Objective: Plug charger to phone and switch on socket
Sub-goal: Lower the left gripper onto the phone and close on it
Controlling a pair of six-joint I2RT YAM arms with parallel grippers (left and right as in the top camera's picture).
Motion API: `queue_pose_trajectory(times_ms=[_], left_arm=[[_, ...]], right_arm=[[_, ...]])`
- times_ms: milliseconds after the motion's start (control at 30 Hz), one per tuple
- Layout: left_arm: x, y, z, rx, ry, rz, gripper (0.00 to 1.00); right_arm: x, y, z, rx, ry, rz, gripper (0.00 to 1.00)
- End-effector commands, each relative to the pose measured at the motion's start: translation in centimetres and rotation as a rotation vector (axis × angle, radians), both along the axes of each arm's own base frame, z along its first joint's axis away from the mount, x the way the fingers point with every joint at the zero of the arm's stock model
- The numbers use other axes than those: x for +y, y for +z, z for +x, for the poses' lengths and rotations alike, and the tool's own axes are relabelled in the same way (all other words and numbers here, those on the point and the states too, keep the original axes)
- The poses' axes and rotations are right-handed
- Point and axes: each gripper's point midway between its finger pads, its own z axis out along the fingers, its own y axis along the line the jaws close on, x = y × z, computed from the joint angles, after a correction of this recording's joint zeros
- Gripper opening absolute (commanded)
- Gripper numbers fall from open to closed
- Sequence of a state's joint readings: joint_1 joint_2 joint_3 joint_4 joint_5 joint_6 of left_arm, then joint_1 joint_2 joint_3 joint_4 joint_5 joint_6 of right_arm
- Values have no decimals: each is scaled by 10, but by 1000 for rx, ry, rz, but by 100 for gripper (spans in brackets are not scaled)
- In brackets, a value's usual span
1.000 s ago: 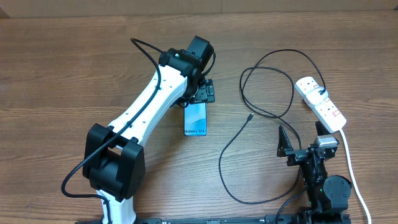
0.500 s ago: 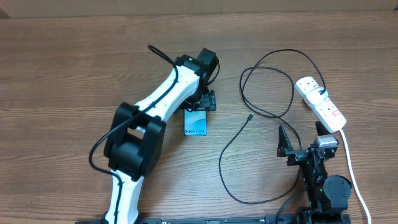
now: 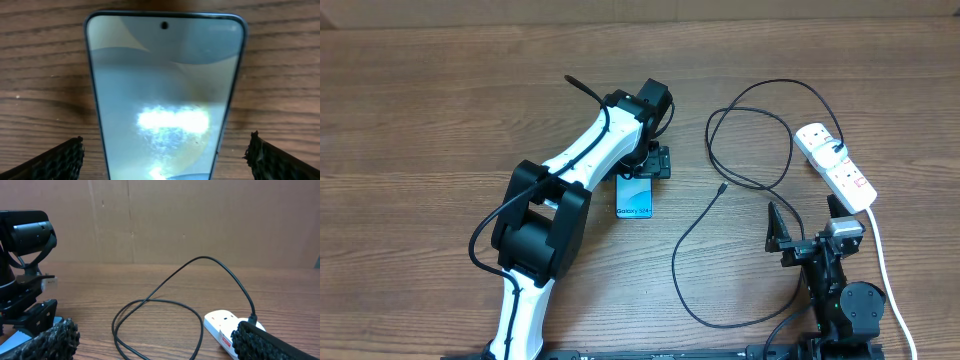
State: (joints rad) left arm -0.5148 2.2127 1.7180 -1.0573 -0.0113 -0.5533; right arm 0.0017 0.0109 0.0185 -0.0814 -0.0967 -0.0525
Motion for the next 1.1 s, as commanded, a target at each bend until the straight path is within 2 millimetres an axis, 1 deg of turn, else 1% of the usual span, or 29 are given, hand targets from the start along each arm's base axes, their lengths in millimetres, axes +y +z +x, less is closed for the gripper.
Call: queue_pose_trajectory(times_ms=[0,100,367,633,1067], left_arm=[[-4,0,4,2,-31,-28,100],[-6,-4,5,-1,-35,-29,100],[2,-11,5,11,-30,10,100],[5,-11,1,28,-68,19,100],[5,-11,1,28,-68,19,100]], right_arm=[[0,-2,0,-3,-1,-5,100],[0,-2,0,-3,-1,-4,100],[0,-2,0,-3,-1,-4,100],[0,-2,0,-3,-1,-4,100],[0,-2,0,-3,-1,-4,100]])
